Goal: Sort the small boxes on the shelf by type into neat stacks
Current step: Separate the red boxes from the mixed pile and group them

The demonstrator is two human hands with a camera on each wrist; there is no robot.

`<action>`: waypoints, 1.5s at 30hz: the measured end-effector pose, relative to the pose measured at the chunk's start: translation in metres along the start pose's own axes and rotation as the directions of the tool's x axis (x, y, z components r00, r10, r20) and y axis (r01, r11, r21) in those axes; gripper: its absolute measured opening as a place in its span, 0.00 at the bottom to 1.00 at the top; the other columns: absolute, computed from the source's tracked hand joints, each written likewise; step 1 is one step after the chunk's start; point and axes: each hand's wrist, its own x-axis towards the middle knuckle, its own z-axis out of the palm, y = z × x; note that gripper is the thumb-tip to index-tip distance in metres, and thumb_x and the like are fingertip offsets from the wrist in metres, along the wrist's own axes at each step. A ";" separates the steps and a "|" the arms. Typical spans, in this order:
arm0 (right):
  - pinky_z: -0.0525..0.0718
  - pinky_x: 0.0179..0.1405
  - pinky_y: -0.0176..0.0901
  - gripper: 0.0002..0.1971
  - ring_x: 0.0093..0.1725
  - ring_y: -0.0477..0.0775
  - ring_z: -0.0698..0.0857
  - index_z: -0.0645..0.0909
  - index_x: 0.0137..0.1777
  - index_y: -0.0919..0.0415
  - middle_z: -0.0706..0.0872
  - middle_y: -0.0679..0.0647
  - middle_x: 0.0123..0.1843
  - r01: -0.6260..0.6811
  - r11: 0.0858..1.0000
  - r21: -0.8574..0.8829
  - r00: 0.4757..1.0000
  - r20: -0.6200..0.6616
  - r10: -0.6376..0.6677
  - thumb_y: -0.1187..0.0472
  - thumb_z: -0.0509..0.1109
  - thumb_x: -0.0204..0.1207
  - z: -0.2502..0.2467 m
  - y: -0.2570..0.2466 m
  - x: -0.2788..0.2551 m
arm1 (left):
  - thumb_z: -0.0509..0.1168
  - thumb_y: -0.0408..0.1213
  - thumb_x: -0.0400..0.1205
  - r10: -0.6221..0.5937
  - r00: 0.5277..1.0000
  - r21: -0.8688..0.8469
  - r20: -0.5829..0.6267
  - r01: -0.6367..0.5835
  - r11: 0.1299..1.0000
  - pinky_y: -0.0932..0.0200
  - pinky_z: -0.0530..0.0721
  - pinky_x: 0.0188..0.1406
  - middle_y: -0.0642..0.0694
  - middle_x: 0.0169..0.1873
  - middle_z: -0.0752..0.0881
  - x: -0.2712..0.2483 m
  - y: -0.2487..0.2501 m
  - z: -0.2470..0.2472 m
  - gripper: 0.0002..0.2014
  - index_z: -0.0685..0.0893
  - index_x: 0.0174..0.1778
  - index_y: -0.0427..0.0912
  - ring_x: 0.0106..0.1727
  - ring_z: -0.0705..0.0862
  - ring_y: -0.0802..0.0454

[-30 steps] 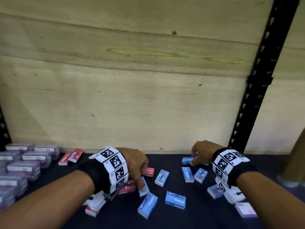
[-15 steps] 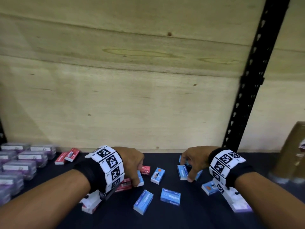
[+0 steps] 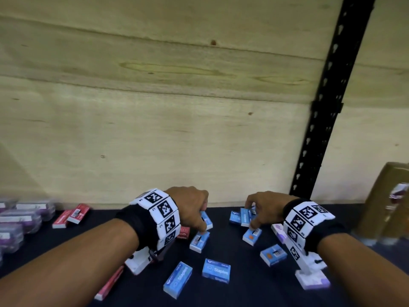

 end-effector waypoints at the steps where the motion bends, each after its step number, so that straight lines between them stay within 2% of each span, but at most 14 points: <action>1: 0.77 0.54 0.43 0.31 0.54 0.50 0.78 0.75 0.69 0.48 0.81 0.48 0.63 -0.008 1.000 0.008 1.000 0.000 0.008 0.44 0.80 0.68 0.000 0.003 0.001 | 0.76 0.55 0.70 0.007 1.000 0.005 0.005 -0.007 1.000 0.54 0.79 0.40 0.53 0.46 0.81 0.005 0.003 0.001 0.23 0.73 0.51 0.52 0.43 0.81 0.51; 4: 0.78 0.53 0.43 0.30 0.54 0.49 0.78 0.76 0.67 0.48 0.80 0.46 0.58 -0.015 1.000 0.019 1.000 -0.015 0.015 0.45 0.81 0.67 0.001 0.008 0.005 | 0.76 0.52 0.68 0.020 0.999 0.023 0.030 -0.021 1.000 0.52 0.81 0.41 0.52 0.47 0.82 0.017 0.010 0.006 0.23 0.75 0.53 0.51 0.45 0.83 0.49; 6: 0.79 0.53 0.43 0.29 0.54 0.49 0.79 0.76 0.67 0.49 0.81 0.48 0.61 -0.011 1.000 0.024 0.999 -0.039 0.012 0.46 0.81 0.68 0.001 0.012 0.008 | 0.76 0.51 0.69 0.029 0.999 0.034 0.034 -0.030 0.999 0.52 0.81 0.39 0.50 0.47 0.83 0.025 0.013 0.009 0.23 0.75 0.54 0.51 0.46 0.84 0.47; 10: 0.77 0.52 0.41 0.28 0.59 0.50 0.80 0.75 0.71 0.49 0.81 0.49 0.67 0.003 0.999 0.044 0.999 -0.050 -0.001 0.47 0.78 0.72 0.000 0.015 0.011 | 0.74 0.54 0.73 0.051 0.998 0.047 0.031 -0.053 0.998 0.57 0.73 0.31 0.48 0.49 0.82 0.037 0.017 0.015 0.23 0.75 0.56 0.48 0.44 0.81 0.47; 13: 0.77 0.56 0.41 0.29 0.62 0.51 0.80 0.75 0.73 0.48 0.81 0.50 0.68 0.020 0.998 0.061 0.998 -0.055 -0.017 0.46 0.77 0.73 0.000 0.018 0.014 | 0.74 0.54 0.75 0.054 0.998 0.084 0.020 -0.056 0.995 0.55 0.74 0.36 0.47 0.50 0.82 0.043 0.020 0.021 0.23 0.75 0.58 0.46 0.44 0.80 0.47; 18: 0.75 0.53 0.40 0.28 0.55 0.48 0.78 0.74 0.74 0.46 0.81 0.48 0.67 0.046 0.997 0.065 0.997 -0.069 -0.042 0.47 0.76 0.75 0.003 0.017 0.015 | 0.71 0.58 0.76 0.054 0.998 0.106 0.009 -0.055 0.993 0.52 0.78 0.40 0.45 0.52 0.82 0.041 0.019 0.025 0.24 0.75 0.59 0.46 0.49 0.83 0.44; 24: 0.77 0.61 0.44 0.33 0.67 0.53 0.79 0.68 0.79 0.49 0.78 0.52 0.71 0.044 0.998 0.041 0.994 -0.102 -0.040 0.45 0.74 0.76 0.008 0.012 0.012 | 0.70 0.57 0.77 0.053 0.998 0.093 0.016 -0.054 0.994 0.54 0.75 0.39 0.47 0.52 0.83 0.026 0.011 0.016 0.21 0.77 0.57 0.47 0.50 0.83 0.45; 28: 0.77 0.58 0.42 0.27 0.63 0.52 0.80 0.73 0.74 0.48 0.78 0.50 0.67 0.075 0.997 0.031 0.990 -0.120 -0.071 0.44 0.73 0.76 0.003 0.003 0.002 | 0.71 0.55 0.78 0.039 0.996 0.025 0.075 -0.041 0.999 0.52 0.80 0.44 0.46 0.49 0.88 0.008 0.006 0.011 0.19 0.83 0.54 0.44 0.51 0.86 0.44; 32: 0.82 0.54 0.43 0.17 0.53 0.48 0.83 0.82 0.57 0.46 0.83 0.44 0.54 0.135 0.987 0.092 0.990 -0.050 -0.131 0.42 0.76 0.71 0.001 -0.012 -0.013 | 0.72 0.58 0.76 0.016 0.985 0.022 0.173 -0.020 1.000 0.52 0.82 0.45 0.47 0.46 0.89 -0.014 0.002 0.012 0.21 0.86 0.47 0.41 0.48 0.87 0.45; 34: 0.82 0.55 0.44 0.17 0.52 0.48 0.84 0.84 0.54 0.48 0.84 0.43 0.51 0.168 0.981 0.098 0.986 0.001 -0.168 0.41 0.77 0.70 0.002 -0.023 -0.023 | 0.72 0.61 0.74 -0.020 0.973 0.051 0.228 0.009 0.999 0.52 0.83 0.47 0.47 0.45 0.90 -0.026 0.001 0.014 0.25 0.87 0.48 0.40 0.48 0.87 0.45; 37: 0.82 0.53 0.43 0.19 0.43 0.44 0.83 0.86 0.52 0.51 0.85 0.41 0.43 0.210 0.968 0.139 0.972 0.077 -0.222 0.40 0.80 0.67 0.005 -0.041 -0.037 | 0.71 0.64 0.72 -0.067 0.955 0.071 0.287 0.048 0.996 0.54 0.80 0.42 0.50 0.30 0.85 -0.042 0.000 0.018 0.27 0.87 0.42 0.38 0.35 0.82 0.48; 39: 0.83 0.51 0.43 0.23 0.39 0.44 0.82 0.87 0.51 0.52 0.88 0.45 0.43 0.213 0.963 0.163 0.961 0.144 -0.236 0.38 0.82 0.63 0.010 -0.053 -0.044 | 0.71 0.65 0.71 -0.109 0.943 0.076 0.316 0.089 0.993 0.54 0.81 0.44 0.53 0.22 0.81 -0.050 0.001 0.022 0.25 0.85 0.33 0.43 0.33 0.80 0.51; 41: 0.83 0.49 0.43 0.26 0.39 0.46 0.82 0.87 0.51 0.52 0.91 0.51 0.48 0.214 0.966 0.143 0.953 0.188 -0.239 0.36 0.82 0.60 0.015 -0.063 -0.051 | 0.71 0.67 0.68 -0.144 0.933 0.075 0.330 0.126 0.989 0.54 0.83 0.47 0.55 0.20 0.81 -0.057 0.002 0.025 0.25 0.83 0.27 0.46 0.33 0.81 0.52; 45: 0.83 0.49 0.41 0.24 0.41 0.45 0.83 0.89 0.51 0.53 0.90 0.48 0.47 0.226 0.967 0.114 0.941 0.232 -0.247 0.39 0.83 0.61 0.021 -0.078 -0.058 | 0.71 0.68 0.67 -0.136 0.925 0.081 0.355 0.114 0.990 0.57 0.81 0.40 0.55 0.21 0.81 -0.061 0.001 0.035 0.25 0.82 0.25 0.46 0.31 0.81 0.54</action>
